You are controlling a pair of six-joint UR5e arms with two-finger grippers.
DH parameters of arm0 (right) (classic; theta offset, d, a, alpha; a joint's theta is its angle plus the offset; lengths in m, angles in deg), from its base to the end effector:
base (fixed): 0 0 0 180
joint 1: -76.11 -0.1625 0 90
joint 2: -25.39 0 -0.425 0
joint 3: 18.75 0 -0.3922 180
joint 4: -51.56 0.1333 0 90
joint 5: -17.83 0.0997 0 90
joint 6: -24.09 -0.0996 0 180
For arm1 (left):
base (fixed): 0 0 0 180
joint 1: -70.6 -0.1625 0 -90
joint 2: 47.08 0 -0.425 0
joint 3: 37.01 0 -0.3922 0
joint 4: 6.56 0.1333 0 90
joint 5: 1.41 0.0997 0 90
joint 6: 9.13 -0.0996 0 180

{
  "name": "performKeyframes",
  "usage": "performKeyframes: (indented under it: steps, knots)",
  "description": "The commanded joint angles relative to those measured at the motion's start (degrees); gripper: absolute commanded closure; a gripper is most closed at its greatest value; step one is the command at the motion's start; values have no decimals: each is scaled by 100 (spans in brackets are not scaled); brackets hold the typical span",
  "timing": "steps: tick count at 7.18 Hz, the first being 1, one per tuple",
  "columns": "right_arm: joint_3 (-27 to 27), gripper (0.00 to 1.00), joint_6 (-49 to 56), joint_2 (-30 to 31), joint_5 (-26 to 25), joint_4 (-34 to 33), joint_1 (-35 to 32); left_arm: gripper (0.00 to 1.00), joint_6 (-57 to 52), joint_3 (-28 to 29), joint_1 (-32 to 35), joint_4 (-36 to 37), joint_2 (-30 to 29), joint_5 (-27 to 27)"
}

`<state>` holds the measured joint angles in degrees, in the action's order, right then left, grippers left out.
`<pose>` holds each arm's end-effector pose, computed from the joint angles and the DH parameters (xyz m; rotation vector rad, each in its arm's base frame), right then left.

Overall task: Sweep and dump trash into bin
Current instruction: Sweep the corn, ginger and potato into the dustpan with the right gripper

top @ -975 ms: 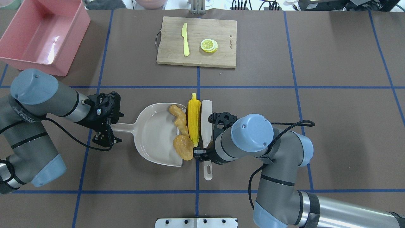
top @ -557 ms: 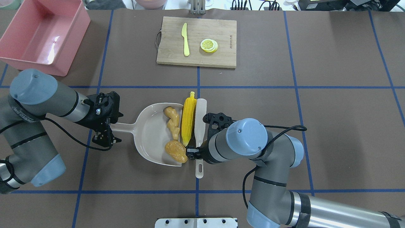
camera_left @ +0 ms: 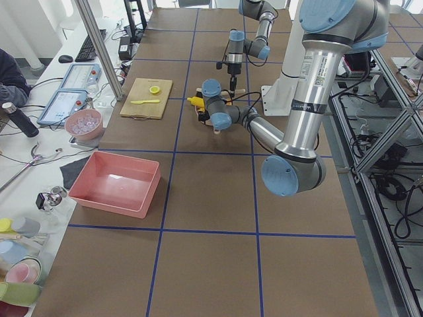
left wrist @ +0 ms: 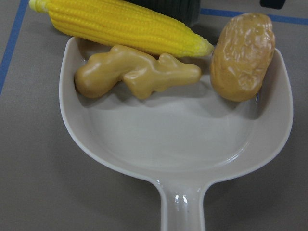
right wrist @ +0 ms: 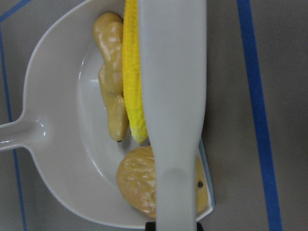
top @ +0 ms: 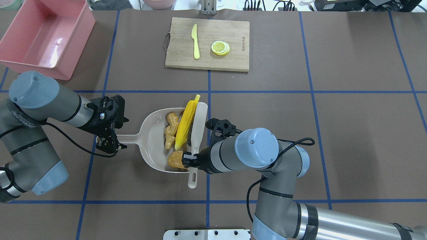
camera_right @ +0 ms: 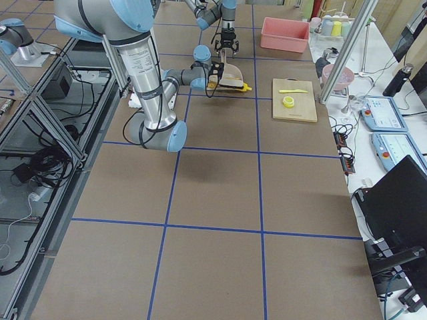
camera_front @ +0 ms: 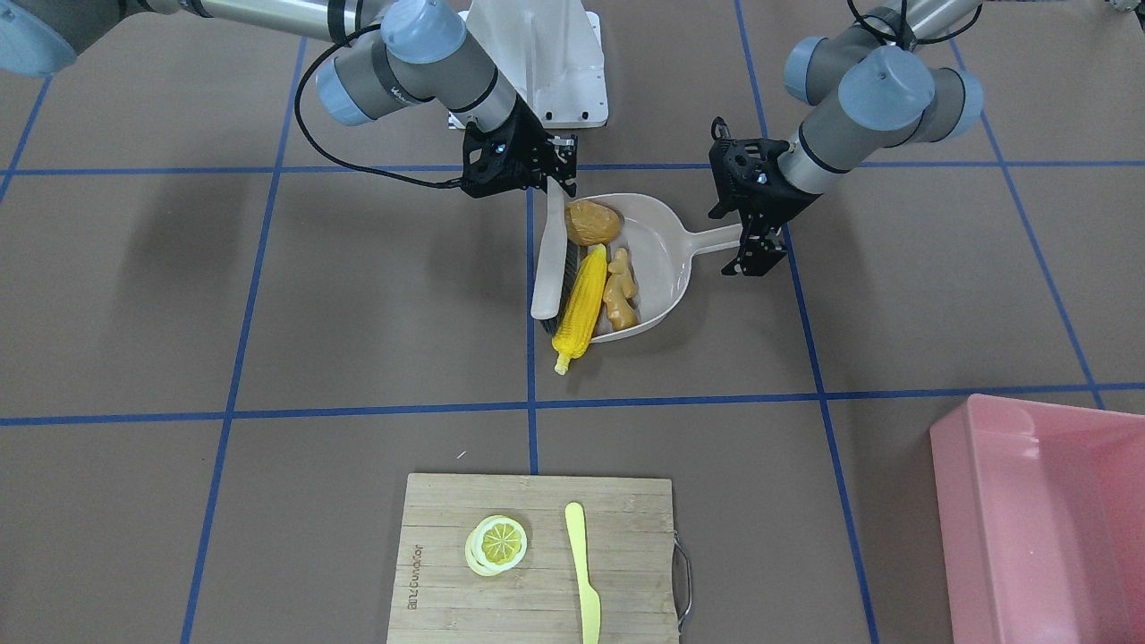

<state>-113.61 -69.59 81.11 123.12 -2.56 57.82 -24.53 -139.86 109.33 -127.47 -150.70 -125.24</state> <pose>-0.5951 -0.3094 0.1946 -0.0602 -1.3190 0.1515 0.3995 -0.4202 0.3614 0.8226 0.8820 1.3265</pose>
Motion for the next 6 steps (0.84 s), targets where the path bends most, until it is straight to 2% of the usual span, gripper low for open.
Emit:
performKeyframes:
  steps: [1,4,5,6]
  knots:
    - [46,100,-211,-200,0,129,53,5,-7,2,-5,-3,0,8]
    - [3,100,-484,-237,95,262,-51,5,-7,-7,-14,6,0,8]
    - [-49,100,-502,-237,601,183,-209,5,-15,-7,-31,6,0,8]
    - [-302,100,-450,-219,998,-357,-419,5,-16,19,-49,6,0,17]
